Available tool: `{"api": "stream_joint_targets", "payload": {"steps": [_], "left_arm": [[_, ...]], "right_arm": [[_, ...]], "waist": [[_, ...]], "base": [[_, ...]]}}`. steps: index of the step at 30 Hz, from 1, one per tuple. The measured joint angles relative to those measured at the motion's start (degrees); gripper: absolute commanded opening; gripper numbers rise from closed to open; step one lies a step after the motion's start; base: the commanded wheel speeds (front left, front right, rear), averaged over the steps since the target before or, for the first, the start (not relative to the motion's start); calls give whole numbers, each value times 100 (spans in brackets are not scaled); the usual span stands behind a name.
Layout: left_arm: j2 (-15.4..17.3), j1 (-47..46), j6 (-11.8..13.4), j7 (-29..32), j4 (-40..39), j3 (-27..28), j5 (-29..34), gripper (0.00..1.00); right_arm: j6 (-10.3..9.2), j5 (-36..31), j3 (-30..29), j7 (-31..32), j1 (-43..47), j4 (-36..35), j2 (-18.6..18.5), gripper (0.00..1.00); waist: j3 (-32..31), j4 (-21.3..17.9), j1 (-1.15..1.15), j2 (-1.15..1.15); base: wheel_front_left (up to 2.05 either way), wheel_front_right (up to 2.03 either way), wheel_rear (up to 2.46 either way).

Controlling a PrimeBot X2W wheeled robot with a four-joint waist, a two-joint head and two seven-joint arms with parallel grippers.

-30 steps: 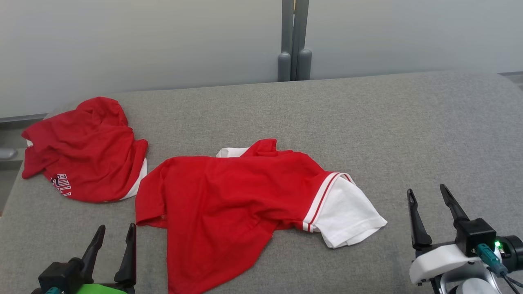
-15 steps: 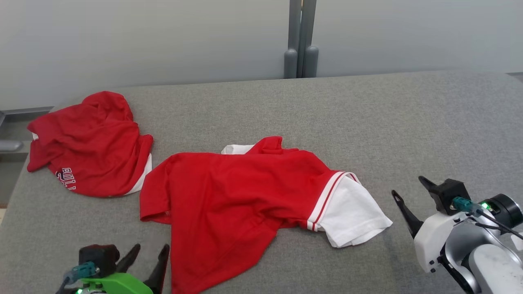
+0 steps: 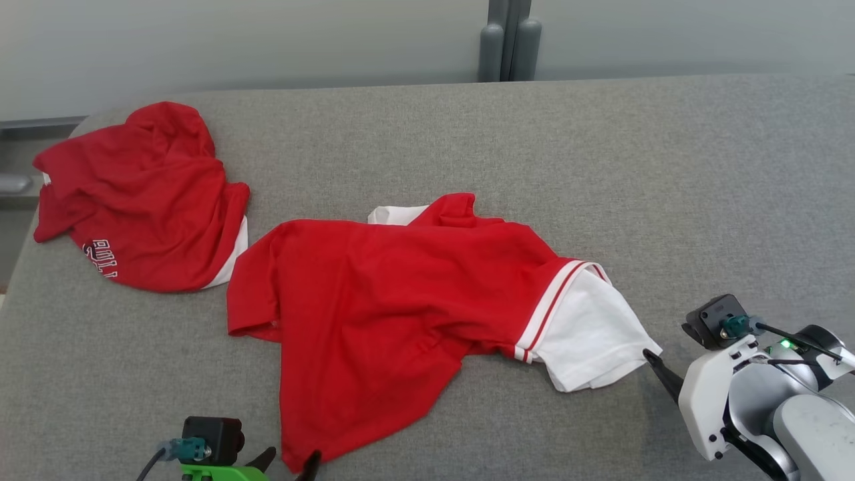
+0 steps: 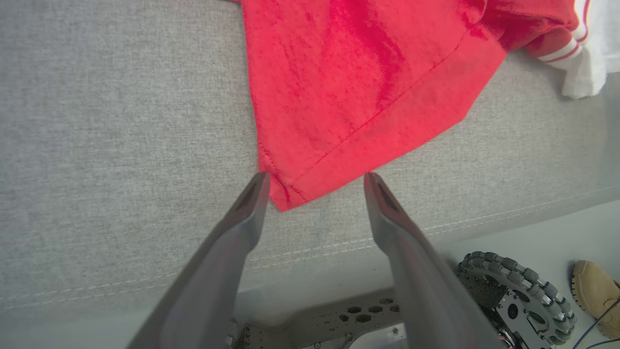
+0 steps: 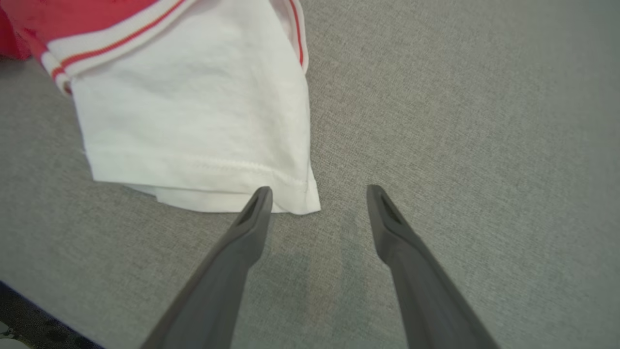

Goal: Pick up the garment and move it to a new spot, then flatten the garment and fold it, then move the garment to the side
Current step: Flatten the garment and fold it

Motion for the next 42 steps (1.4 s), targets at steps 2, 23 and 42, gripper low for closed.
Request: {"api": "stream_joint_targets", "payload": {"steps": [2,23,42], "left_arm": [[-4,-58,59,14,168,20,5,100],[-232,-666,-385,-200,679,-121,-458,0],[1170,-2040,-70,1194,-3150,1828,-2263,0]], "right_arm": [[0,3,81,1,-95,97,9,100],[-2,1574,547,-439,-669,315,174,0],[-3,4799,-2373,-590,-1383,-3275,-535,0]], "waist": [[114,16,0,0],[559,82,0,0],[766,-379,0,0]], "base": [[0,0,0],[0,0,0],[0,0,0]]}}
